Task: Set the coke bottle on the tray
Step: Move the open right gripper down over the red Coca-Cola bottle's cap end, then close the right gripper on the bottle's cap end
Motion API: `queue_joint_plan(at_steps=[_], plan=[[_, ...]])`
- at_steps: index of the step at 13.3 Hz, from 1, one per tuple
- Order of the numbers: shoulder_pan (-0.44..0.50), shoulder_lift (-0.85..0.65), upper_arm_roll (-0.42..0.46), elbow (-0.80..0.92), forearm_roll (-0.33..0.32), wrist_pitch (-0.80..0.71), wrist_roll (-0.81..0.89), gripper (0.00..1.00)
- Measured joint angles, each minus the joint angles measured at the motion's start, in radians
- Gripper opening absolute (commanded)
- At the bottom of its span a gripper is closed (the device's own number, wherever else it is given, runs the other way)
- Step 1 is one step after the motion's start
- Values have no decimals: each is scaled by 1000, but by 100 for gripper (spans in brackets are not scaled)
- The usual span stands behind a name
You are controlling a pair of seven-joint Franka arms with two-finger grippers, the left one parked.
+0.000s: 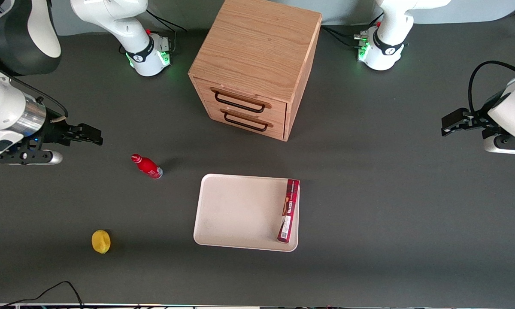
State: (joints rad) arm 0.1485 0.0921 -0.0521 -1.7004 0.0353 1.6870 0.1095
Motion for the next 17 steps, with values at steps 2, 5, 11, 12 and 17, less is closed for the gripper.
queue_joint_plan(at_steps=[2, 5, 11, 12, 17], plan=[[1, 26, 35, -91, 0, 126, 17, 100], [2, 53, 66, -239, 0, 317, 32, 100], [0, 53, 67, -400, -1, 461, 32, 85], [-1, 51, 67, -410, -1, 476, 32, 79], [-4, 40, 66, -456, -1, 515, 32, 3]])
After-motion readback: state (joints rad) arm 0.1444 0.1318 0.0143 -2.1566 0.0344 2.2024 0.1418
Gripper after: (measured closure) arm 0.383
